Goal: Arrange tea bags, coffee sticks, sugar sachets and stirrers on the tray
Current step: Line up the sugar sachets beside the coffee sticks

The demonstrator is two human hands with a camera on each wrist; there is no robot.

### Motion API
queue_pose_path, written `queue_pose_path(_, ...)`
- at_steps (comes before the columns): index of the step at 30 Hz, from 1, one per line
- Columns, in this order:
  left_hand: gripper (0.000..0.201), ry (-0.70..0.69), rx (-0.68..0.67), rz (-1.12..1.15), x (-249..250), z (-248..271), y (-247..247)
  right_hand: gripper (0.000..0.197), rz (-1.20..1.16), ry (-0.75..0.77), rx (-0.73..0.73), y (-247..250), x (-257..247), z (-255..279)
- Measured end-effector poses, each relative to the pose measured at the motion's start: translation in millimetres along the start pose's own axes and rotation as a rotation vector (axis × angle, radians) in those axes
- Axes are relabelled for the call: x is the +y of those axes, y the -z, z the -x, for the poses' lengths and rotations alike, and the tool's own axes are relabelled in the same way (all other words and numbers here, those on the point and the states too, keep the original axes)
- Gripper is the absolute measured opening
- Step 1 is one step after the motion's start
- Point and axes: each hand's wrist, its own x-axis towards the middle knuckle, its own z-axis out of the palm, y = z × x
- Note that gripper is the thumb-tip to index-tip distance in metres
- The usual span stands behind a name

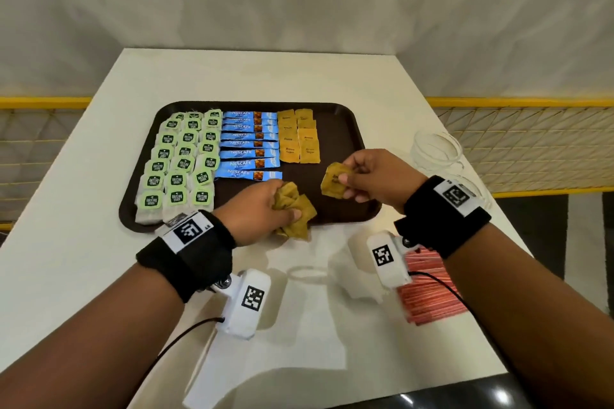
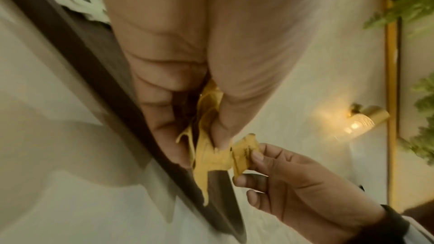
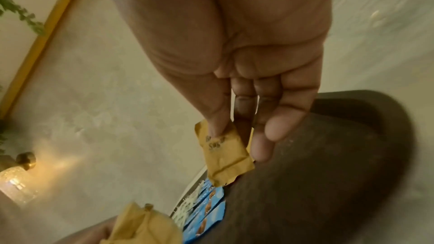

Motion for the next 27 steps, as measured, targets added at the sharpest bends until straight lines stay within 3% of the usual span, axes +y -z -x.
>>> queue_pose_path(5,0.036,0.058,0.127,0.253,-7,-9,13,0.005,0.158,-0.067,-0.055,-5,-15,-56)
queue_pose_path(8,0.021,0.109,0.185,0.415,-11,-17,18,0.015,0.261,-0.086,-0.098,-16,-29,-83)
queue_pose_path(10,0.024,0.139,0.203,0.497,-13,-20,21,0.016,0.325,-0.102,-0.107,-24,-36,-94)
queue_pose_path(21,0.023,0.181,0.279,0.634,-26,-34,33,0.031,0.648,-0.081,-0.088,-38,-42,-126)
queue_pose_path(24,0.027,0.17,0.298,0.669,-28,-39,33,0.032,0.564,0.036,0.042,-35,-48,-120)
queue_pose_path(27,0.032,0.14,0.317,0.7,-29,-45,34,0.035,0.321,0.067,-0.11,-33,-58,-108)
